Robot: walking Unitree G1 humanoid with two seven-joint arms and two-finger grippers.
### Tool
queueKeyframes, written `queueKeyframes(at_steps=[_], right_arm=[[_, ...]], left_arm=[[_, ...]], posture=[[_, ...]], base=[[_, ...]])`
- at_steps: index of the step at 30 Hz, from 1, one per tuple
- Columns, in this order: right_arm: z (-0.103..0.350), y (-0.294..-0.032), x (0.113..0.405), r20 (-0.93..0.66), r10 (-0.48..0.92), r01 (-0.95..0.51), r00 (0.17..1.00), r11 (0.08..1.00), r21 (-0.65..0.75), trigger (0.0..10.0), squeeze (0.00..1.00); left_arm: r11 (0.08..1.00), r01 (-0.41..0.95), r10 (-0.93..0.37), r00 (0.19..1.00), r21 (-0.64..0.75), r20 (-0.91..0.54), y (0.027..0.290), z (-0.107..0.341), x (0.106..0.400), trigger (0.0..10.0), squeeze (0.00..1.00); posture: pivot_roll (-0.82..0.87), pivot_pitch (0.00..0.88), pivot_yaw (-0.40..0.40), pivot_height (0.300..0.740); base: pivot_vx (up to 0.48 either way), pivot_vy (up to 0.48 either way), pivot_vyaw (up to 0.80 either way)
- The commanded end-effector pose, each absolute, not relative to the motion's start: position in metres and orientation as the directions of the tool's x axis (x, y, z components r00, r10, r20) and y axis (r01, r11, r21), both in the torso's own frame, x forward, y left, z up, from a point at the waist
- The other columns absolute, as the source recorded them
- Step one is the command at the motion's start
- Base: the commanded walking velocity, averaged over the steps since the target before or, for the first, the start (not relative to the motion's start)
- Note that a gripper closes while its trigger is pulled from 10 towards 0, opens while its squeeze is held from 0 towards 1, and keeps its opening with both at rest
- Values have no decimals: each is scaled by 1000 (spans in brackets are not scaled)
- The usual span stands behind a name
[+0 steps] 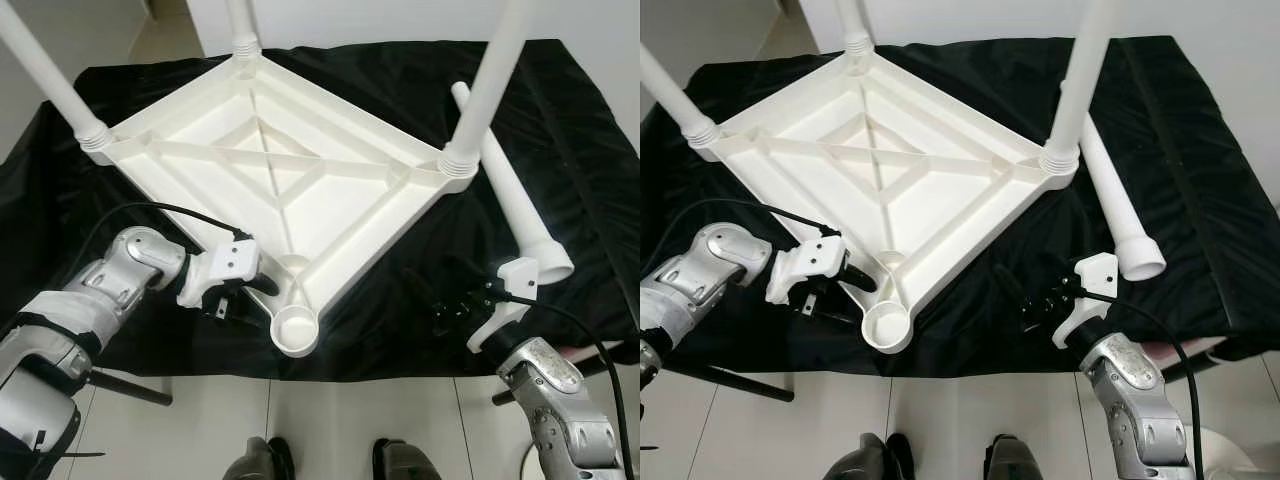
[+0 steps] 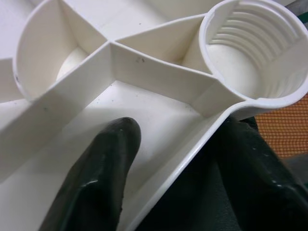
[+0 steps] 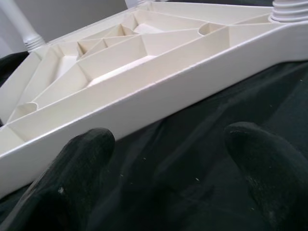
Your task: Building children table
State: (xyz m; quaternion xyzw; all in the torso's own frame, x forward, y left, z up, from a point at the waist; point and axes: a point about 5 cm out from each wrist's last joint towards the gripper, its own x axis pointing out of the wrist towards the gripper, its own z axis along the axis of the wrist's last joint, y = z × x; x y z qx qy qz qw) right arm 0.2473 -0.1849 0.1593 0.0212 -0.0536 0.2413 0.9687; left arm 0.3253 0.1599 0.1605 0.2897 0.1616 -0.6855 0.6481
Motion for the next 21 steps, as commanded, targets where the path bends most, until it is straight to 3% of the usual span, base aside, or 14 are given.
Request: queueKeyframes(at_steps=[1, 6, 17, 18, 19, 20, 21], right_arm=[[154, -180, 246, 94, 478, -482, 873, 876, 24, 10000, 0], [154, -180, 246, 94, 478, -482, 873, 876, 25, 10000, 0], [155, -178, 250, 100, 485, -490, 869, 871, 26, 10000, 0], [154, -178, 251, 100, 484, -489, 869, 872, 27, 10000, 0], [154, -177, 251, 100, 484, -489, 869, 872, 28, 10000, 0], [154, -176, 252, 102, 484, -489, 869, 872, 30, 10000, 0], [154, -176, 252, 102, 484, -489, 869, 872, 30, 10000, 0]], left_arm=[[73, 995, -790, 100, 69, -605, 186, 144, 324, 0, 0], [83, 994, -799, 111, 73, -591, 187, 146, 325, 0, 0], [254, 960, -855, 279, 115, -437, 189, 148, 319, 0, 0], [283, 952, -865, 307, 120, -397, 184, 148, 318, 0, 0], [306, 942, -871, 334, 136, -359, 175, 148, 317, 667, 0], [325, 936, -883, 352, 138, -310, 164, 149, 314, 0, 0], [325, 936, -883, 352, 138, -310, 164, 149, 314, 0, 0]], posture=[[-174, 225, 129, 740], [-172, 225, 128, 740], [-161, 218, 116, 740], [-158, 216, 114, 740], [-157, 216, 113, 740], [-157, 215, 113, 740], [-157, 215, 113, 740]], base=[[0, 0, 0], [0, 0, 0], [0, 0, 0], [0, 0, 0], [0, 0, 0], [0, 0, 0], [0, 0, 0]])
